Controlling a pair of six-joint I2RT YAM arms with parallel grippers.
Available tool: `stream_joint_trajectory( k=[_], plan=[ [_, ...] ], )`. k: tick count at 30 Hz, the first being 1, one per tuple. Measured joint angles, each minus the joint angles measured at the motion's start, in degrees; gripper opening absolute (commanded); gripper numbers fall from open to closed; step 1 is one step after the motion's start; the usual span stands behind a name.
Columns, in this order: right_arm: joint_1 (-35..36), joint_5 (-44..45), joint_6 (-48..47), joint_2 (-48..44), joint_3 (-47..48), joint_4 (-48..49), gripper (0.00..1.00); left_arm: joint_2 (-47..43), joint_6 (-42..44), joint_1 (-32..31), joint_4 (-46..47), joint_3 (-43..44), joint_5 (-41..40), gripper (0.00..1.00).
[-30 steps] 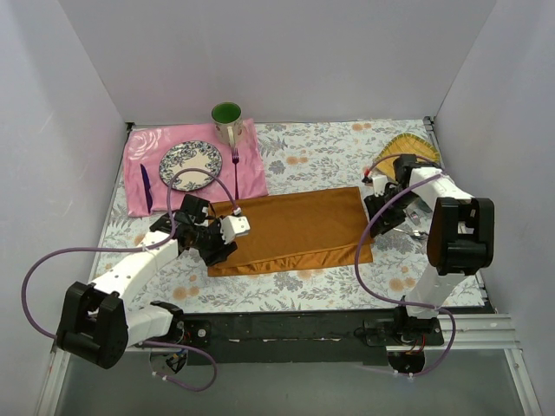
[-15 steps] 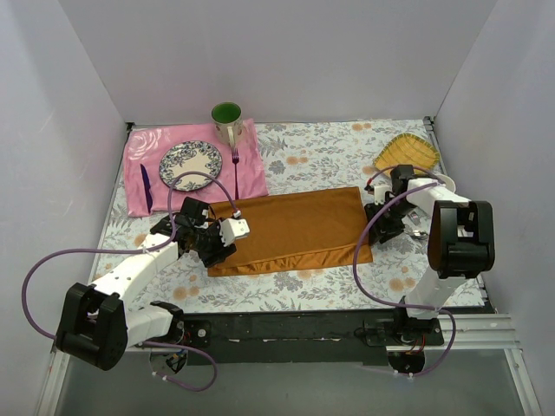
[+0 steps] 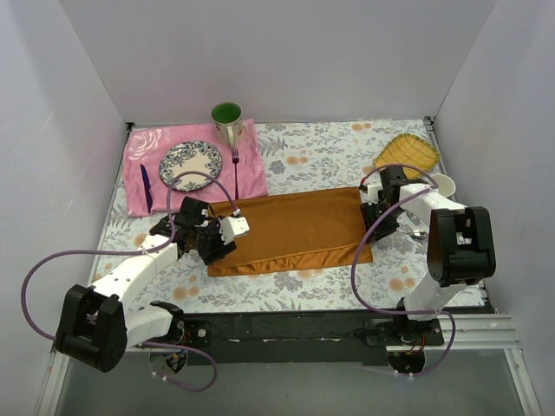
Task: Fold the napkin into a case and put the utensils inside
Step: Fold and flatten the napkin at the center of the board.
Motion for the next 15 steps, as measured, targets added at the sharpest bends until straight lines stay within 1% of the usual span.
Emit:
stream_joint_trajectory(
  k=[3, 6, 7, 9, 10, 15],
  plan=[
    [1.57, 1.29, 0.35, 0.00, 0.00, 0.98, 0.33, -0.63, 0.00, 0.00, 0.20, -0.13, -0.31, 0.49],
    [2.45, 2.78, 0.37, 0.00, 0.00, 1.29, 0.25, -1.18, -0.04, 0.00, 0.48, -0.42, -0.50, 0.48],
    [2.60, 3.19, 0.48, 0.00, 0.00, 1.38, 0.18, -1.36, -0.04, 0.00, 0.48, -0.57, -0.57, 0.48],
    [2.86, 3.52, 0.57, -0.02, -0.02, 1.44, 0.11, -1.57, -0.07, 0.00, 0.46, -0.87, -0.76, 0.47],
    [2.93, 3.50, 0.68, -0.11, -0.02, 1.46, 0.02, -1.68, -0.02, 0.00, 0.46, -1.01, -0.81, 0.47],
    [3.13, 2.89, 0.22, -0.76, -0.07, 0.96, 0.01, -2.95, 1.77, 0.00, -0.35, -1.84, -0.11, 0.46]
  ],
)
